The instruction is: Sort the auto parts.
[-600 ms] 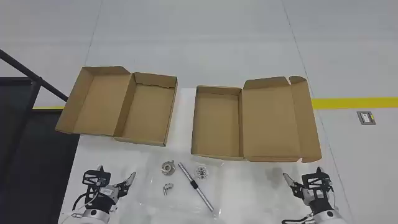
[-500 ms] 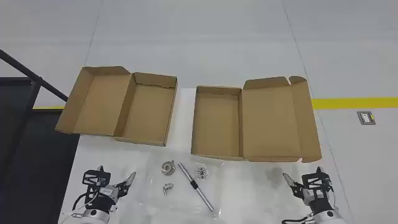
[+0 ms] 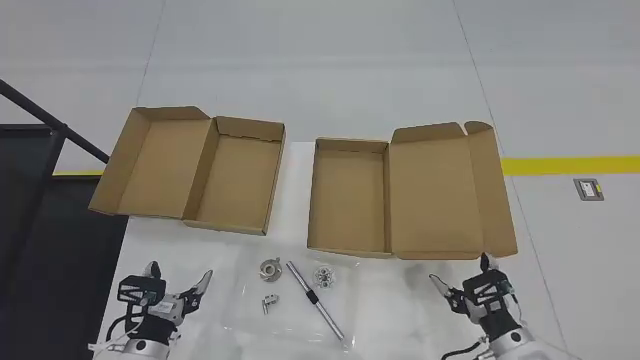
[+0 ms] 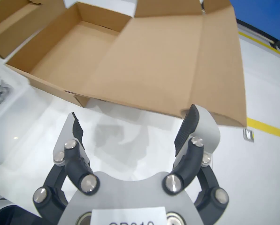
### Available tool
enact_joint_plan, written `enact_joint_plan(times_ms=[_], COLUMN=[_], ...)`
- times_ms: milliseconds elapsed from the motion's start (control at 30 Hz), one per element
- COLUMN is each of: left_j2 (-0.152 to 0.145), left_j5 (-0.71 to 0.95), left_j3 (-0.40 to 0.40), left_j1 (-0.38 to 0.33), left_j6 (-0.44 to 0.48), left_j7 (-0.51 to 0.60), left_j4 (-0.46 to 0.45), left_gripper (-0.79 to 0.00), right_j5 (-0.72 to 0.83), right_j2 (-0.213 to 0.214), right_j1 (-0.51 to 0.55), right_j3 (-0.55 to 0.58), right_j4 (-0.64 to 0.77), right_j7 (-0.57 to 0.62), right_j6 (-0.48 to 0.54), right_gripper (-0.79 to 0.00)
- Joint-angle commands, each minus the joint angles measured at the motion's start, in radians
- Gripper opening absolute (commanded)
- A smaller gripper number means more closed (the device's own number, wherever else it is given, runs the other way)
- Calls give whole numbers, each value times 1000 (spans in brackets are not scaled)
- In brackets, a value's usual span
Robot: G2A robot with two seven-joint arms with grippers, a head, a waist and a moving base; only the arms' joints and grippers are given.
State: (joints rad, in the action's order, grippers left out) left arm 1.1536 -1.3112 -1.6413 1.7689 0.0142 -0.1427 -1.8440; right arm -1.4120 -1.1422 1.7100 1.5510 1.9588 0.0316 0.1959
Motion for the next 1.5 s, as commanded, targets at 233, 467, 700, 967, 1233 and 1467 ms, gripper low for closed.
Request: enact_joint_plan(times_ms=[233,467,700,967,1233,1467], left_j2=[3,4,4,4,4,4], left_j5=[28,28,28,28,28,28], left_j3=[-29,-30,-30,-30,-30,-30], left_j1=[32,33,33,33,33,33], left_j6=[33,33,33,33,33,33], left_j7=[-50,-50,-50,-50,-50,-50], left_j4=[-15,-15,-15,-15,-15,-15], left_gripper=[0,0,0,0,0,0], right_j5=[-259,-277,-229,-233,-254,-254], right_j2=[-3,-10,-13,-45,-79,-79], right_j1=[-79,-108,-124,-267,-371,-371], right_j3=[-204,-224,-248,-457,-614,-614], right_j4=[198,209,233,162,63,63], right_j7=[168,200,262,504,618,618], right_j6=[82,30,70,41,-13,-13], right_gripper=[0,0,0,0,0,0])
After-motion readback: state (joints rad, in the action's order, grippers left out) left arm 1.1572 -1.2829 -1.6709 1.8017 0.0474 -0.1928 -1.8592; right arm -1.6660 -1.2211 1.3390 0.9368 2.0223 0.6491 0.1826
